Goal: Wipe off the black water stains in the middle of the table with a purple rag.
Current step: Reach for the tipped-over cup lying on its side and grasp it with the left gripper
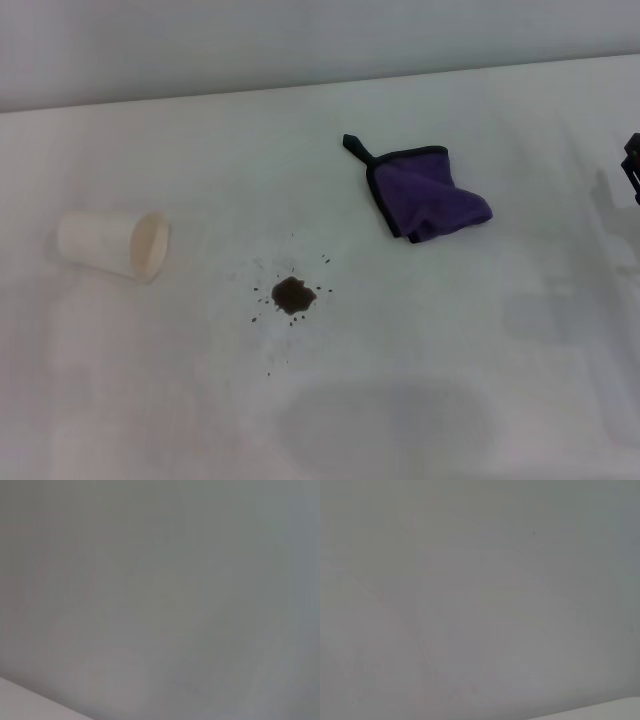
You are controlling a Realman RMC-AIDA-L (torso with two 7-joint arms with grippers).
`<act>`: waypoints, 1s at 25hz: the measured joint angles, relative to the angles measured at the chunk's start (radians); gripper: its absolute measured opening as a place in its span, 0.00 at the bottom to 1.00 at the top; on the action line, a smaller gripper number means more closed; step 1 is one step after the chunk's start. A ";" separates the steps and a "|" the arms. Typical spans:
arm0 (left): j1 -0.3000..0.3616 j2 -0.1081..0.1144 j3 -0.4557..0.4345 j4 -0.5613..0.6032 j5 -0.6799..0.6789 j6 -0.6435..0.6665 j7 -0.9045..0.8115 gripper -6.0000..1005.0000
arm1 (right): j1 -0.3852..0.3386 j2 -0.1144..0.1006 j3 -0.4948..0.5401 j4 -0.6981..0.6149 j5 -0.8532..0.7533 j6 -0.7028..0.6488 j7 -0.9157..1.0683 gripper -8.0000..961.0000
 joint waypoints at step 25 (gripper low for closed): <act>-0.079 0.009 0.001 -0.035 0.098 0.005 -0.041 0.87 | -0.001 0.000 0.000 0.012 0.000 0.002 0.000 0.75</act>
